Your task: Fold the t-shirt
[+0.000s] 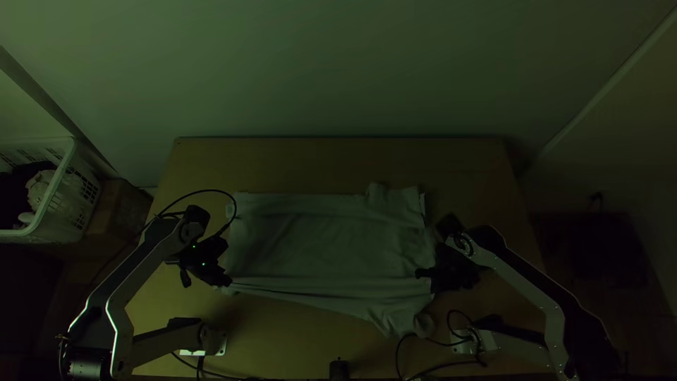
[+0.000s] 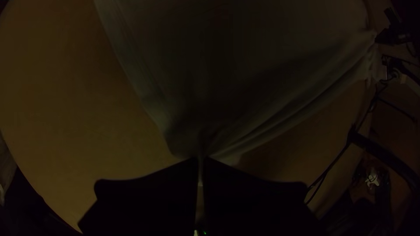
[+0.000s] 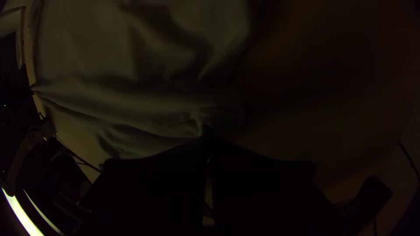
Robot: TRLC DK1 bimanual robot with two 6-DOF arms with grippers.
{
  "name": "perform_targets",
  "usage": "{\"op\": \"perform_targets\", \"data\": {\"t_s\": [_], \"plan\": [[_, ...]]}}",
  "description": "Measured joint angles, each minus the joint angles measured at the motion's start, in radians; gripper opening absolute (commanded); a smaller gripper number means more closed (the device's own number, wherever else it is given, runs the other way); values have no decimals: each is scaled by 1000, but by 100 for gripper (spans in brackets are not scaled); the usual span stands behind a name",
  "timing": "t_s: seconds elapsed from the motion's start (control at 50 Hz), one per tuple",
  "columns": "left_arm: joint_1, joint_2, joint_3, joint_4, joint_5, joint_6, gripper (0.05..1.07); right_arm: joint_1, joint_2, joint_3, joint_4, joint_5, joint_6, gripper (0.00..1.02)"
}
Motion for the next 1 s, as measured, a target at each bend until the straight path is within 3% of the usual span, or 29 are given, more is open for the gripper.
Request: {"op": "perform_targets", "data": {"t_s": [0.46,1.0], "plan": [[-7,19,180,1,7,-14,8,0,11,173,-3,27,0,3],[-16,171,415,25,34,-42,8,-87,208,430,32,39,0,3]]}}
